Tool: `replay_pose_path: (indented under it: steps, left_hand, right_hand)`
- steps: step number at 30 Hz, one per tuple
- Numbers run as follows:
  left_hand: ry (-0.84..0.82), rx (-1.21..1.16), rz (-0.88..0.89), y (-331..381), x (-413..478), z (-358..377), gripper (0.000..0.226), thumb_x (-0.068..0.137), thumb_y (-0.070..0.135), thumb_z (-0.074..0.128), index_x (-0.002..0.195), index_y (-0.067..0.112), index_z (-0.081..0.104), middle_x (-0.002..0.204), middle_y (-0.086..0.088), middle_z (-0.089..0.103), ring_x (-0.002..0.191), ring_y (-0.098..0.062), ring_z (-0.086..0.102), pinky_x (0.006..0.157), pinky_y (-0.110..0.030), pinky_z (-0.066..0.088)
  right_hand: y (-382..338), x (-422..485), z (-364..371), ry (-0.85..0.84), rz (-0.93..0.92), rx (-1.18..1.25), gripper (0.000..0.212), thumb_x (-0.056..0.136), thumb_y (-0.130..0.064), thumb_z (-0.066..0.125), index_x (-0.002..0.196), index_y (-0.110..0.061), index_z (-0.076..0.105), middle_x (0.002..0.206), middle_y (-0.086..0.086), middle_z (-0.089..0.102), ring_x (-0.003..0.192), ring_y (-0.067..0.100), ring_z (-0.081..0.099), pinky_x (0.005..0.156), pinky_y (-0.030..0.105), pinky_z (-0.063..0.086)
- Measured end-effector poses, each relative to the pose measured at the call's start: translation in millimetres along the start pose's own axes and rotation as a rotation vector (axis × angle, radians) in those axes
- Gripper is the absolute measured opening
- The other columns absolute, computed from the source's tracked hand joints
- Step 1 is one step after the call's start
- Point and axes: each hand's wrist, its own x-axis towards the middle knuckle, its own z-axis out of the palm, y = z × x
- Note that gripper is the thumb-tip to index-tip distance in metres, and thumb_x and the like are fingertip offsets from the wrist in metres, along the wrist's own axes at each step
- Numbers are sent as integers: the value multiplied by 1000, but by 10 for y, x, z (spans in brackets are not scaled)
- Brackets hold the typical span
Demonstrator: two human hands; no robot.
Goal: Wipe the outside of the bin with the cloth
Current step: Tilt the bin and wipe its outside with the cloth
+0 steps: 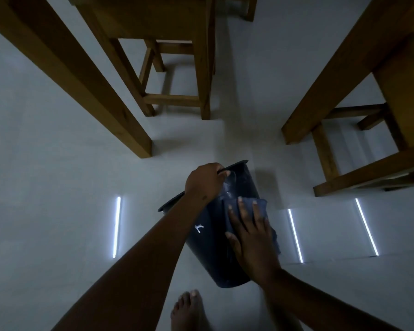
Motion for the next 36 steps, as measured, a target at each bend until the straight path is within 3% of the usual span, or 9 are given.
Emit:
replay_pose_path:
  steps: [5,8,11,15,20,22,28,33,36]
  left_hand:
    - [-103,-102,38,115,49,-106,20,93,23,50,106,14,63,105,-8,68,94,-24,61,77,-28,43]
    - [-124,-42,100,-225,-86,-135,27,96,42,44,95,22,63,96,-5,68,89,-22,62,84,-34,50]
    - [-75,-25,54,-386,-183,-71,36,96,52,37,75,28,54,77,1,62,78,-22,62,79,-38,53]
    - [-37,-15,90,-223,-69,-23,39,96,51,36,83,21,57,83,-2,65,79,-23,62,77,-36,51]
    - [-34,-6,99,-66,66,58,37,97,50,37,83,22,56,80,0,61,77,-22,58,71,-31,46]
    - [-26,-8,84,-28,92,73,39,97,51,37,83,21,57,80,0,59,77,-22,58,69,-30,43]
    - [-21,20,59,6,85,75,39,97,49,36,83,19,56,80,-1,58,79,-24,57,69,-29,39]
    - [-121,-166,162,-12,39,-48,21,91,36,55,106,21,55,96,4,62,88,-18,60,70,-26,43]
    - [-125,-82,165,-266,-104,-54,20,93,47,48,97,29,55,91,7,62,89,-19,63,75,-30,47]
  right_hand:
    - [206,419,-111,88,171,240,69,94,-65,2,154,-31,6,164,-5,5,149,26,16,112,53,36]
    - [308,427,-139,86,226,398,69,91,-66,10,153,-37,3,164,-6,8,147,21,23,109,52,40]
    - [198,240,-90,76,177,228,64,93,-65,2,150,-38,-8,164,-2,4,149,27,14,112,56,34]
    - [48,186,-57,92,67,33,62,98,-59,6,154,-35,-3,164,2,4,149,34,7,114,56,21]
    - [304,595,-202,137,257,325,67,95,-62,9,154,-29,5,164,1,10,148,30,20,112,55,34]
    - [293,395,-170,125,320,312,69,93,-66,5,153,-31,-1,164,3,11,146,31,23,110,56,36]
    - [150,251,-144,93,85,2,61,99,-56,11,153,-33,-1,164,2,7,148,33,9,114,55,22]
    - [435,538,-201,124,188,259,74,93,-68,3,155,-28,8,164,-1,9,149,29,17,113,54,33]
    - [427,449,-205,98,204,288,75,90,-72,1,153,-33,1,164,-1,7,148,30,20,111,55,35]
